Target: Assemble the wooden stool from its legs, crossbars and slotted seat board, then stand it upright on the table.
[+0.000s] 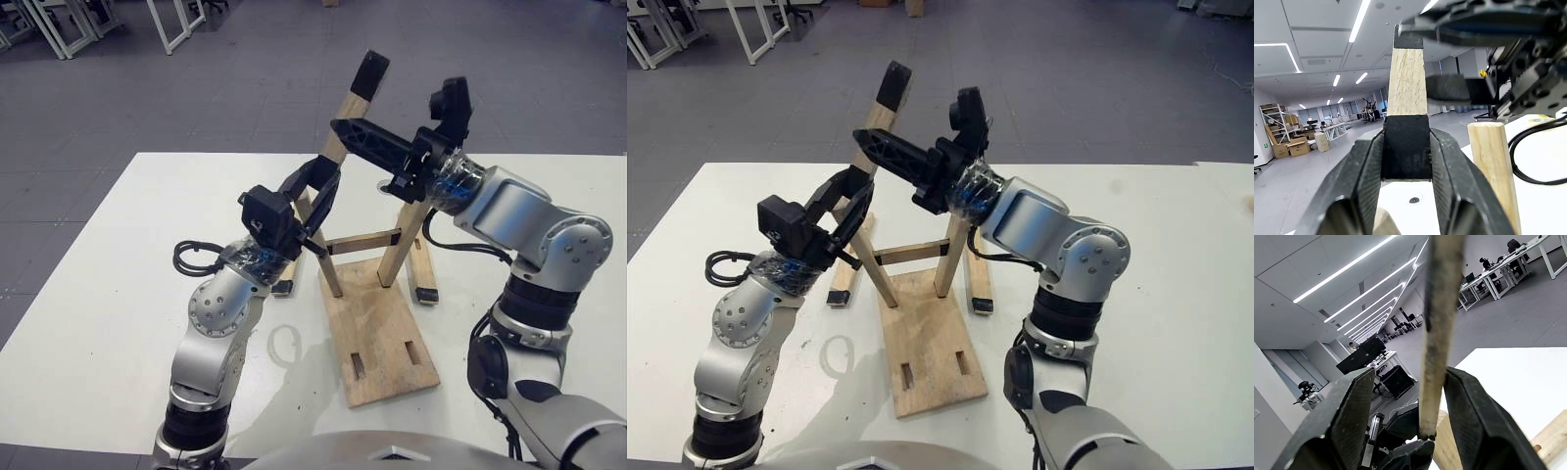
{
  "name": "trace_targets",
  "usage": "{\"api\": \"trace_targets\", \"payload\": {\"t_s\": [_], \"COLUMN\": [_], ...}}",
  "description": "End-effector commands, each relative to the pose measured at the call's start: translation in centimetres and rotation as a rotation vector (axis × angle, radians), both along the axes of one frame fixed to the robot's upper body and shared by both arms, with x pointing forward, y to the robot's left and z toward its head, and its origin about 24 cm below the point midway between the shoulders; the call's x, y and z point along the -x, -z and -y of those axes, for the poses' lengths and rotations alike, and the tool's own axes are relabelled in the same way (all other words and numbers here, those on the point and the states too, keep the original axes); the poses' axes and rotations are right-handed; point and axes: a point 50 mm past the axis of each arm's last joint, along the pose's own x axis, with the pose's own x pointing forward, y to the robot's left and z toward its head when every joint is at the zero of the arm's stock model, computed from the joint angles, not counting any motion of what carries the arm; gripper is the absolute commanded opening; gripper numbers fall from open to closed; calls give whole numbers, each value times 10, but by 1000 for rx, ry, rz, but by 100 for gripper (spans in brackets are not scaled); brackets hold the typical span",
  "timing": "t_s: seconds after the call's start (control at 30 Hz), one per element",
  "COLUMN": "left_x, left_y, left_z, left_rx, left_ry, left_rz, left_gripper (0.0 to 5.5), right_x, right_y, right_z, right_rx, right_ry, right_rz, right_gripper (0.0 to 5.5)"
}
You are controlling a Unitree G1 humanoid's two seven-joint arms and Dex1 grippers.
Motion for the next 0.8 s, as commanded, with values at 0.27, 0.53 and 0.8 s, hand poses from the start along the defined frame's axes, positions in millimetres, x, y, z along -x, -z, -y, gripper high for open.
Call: {"api": "trace_targets", "payload": {"t_s": [0.27,0.53,0.8], "left_x": [4,6,4], "left_y": [5,9,6], "left_z": [12,12,14], "left_rx": [-35,-46,15], "left_ry": [97,91,111], "left_rz": [-56,-70,-93], "left_gripper": [130,130,130], "right_x": [-10,-13,-12], "right_y": [-15,-14,-15], "right_z": [-4,-5,-3], "right_rx": [-10,-50,-49], "right_ry": [13,7,19], "right_rz": [42,12,24], "right_gripper": [246,114,40]}}
